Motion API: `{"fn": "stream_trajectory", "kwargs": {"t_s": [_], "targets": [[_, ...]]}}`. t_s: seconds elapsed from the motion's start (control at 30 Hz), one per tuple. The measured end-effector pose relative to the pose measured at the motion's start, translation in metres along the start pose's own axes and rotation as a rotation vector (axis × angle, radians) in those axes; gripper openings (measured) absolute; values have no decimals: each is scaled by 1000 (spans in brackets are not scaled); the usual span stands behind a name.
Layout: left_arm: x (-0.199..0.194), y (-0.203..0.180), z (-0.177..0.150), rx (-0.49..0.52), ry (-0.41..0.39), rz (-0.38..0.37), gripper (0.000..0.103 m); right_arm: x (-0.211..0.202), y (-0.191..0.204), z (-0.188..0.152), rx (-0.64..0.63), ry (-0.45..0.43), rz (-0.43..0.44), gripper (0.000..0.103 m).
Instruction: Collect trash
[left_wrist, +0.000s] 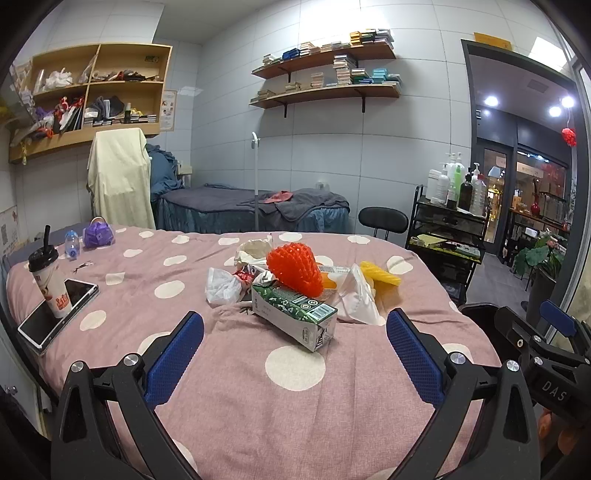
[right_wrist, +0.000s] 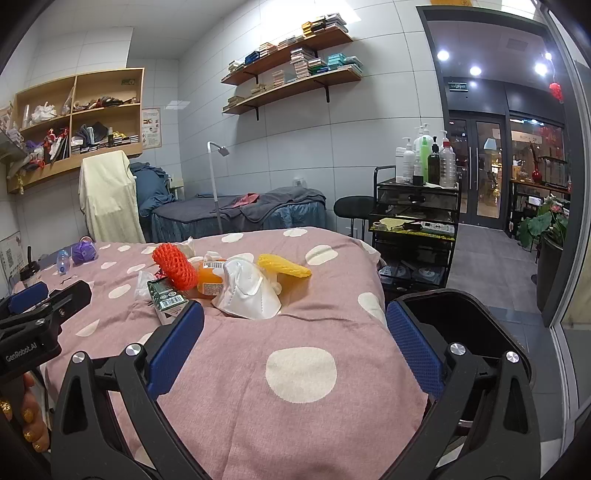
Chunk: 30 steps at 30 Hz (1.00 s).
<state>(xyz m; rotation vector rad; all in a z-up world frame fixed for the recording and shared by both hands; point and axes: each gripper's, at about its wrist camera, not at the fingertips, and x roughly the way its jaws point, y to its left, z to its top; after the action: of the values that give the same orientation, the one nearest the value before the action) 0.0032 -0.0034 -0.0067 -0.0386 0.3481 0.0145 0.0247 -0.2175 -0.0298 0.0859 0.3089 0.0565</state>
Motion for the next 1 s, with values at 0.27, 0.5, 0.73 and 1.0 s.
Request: {"fn": "stream_trajectory", "kwargs": {"t_s": [0.27, 0.5, 0.73, 1.0], "targets": [[0, 1, -1, -2, 4, 3, 97, 1, 0, 0, 0, 6, -2, 98], [0, 1, -2, 0, 3, 3, 97, 2, 1, -1, 2, 10, 0, 98], [0, 1, -2, -2, 6, 3, 97, 2, 2, -2, -1, 10, 0, 98], [1, 2, -4, 0, 10, 2, 97, 3, 2, -2, -3, 13, -1, 98]]}}
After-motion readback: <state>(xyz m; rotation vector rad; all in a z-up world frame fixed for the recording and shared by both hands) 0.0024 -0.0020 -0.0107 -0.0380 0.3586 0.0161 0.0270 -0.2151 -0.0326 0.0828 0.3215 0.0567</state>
